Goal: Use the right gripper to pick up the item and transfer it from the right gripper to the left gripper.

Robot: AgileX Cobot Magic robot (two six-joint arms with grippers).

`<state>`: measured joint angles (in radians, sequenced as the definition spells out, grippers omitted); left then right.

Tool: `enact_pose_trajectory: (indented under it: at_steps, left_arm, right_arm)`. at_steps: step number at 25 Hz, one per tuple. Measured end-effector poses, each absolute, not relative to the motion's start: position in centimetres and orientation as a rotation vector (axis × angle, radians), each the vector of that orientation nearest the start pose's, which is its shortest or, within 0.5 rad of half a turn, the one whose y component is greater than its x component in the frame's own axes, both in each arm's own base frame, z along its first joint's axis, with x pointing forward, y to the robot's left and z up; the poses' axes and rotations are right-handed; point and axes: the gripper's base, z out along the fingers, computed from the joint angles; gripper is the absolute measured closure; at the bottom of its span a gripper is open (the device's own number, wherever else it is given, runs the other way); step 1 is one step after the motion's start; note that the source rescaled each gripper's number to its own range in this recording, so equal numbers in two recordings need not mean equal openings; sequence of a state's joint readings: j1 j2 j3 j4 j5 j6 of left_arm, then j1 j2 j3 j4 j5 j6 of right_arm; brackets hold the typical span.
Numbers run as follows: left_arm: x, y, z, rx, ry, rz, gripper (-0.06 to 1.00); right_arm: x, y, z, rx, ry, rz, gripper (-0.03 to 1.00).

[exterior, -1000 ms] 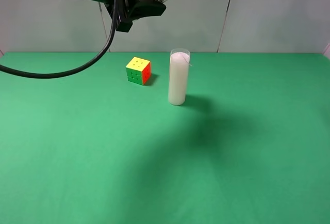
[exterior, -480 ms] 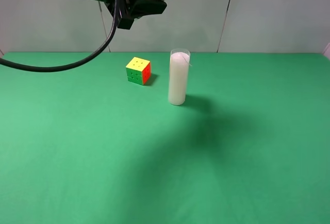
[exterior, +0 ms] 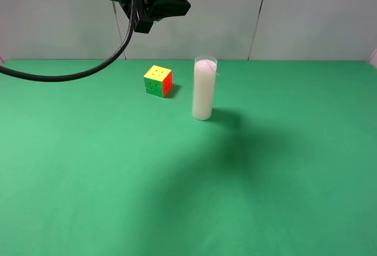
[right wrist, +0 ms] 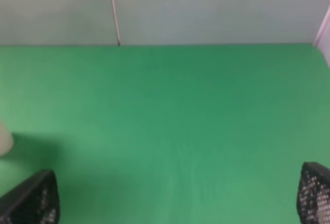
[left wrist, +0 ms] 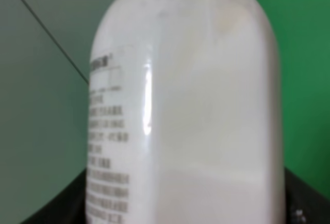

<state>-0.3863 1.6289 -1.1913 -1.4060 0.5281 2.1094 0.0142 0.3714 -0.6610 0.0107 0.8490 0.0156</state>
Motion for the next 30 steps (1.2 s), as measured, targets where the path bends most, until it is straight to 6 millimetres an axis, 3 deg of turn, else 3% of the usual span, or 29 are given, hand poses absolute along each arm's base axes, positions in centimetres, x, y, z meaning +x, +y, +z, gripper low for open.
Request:
enact_pose_trajectory:
  at_steps: [5,10,24,27,30]
  left_arm:
    - [32.5,-18.1,30.3,1.300,1.474,-0.302,0.94]
    - [32.5,-18.1,30.3,1.300,1.474,-0.302,0.94]
    - [32.5,-18.1,30.4,1.279,1.479,-0.316,0.94]
    - [32.5,-18.1,30.4,1.278,1.479,-0.317,0.94]
    - [32.5,-18.1,30.4,1.278,1.479,-0.317,0.94]
  right_arm:
    - [2.6,0.1,32.8,0.021,2.026,0.043,-0.03]
    - [1.1,0.2,32.0,0.020,2.090,0.052,-0.03]
    - [0.8,0.5,31.6,0.016,2.137,0.100,-0.03]
    - [1.5,0.5,30.5,-0.010,2.149,0.084,-0.03]
    - [2.5,0.6,28.0,-0.010,2.207,0.096,-0.03]
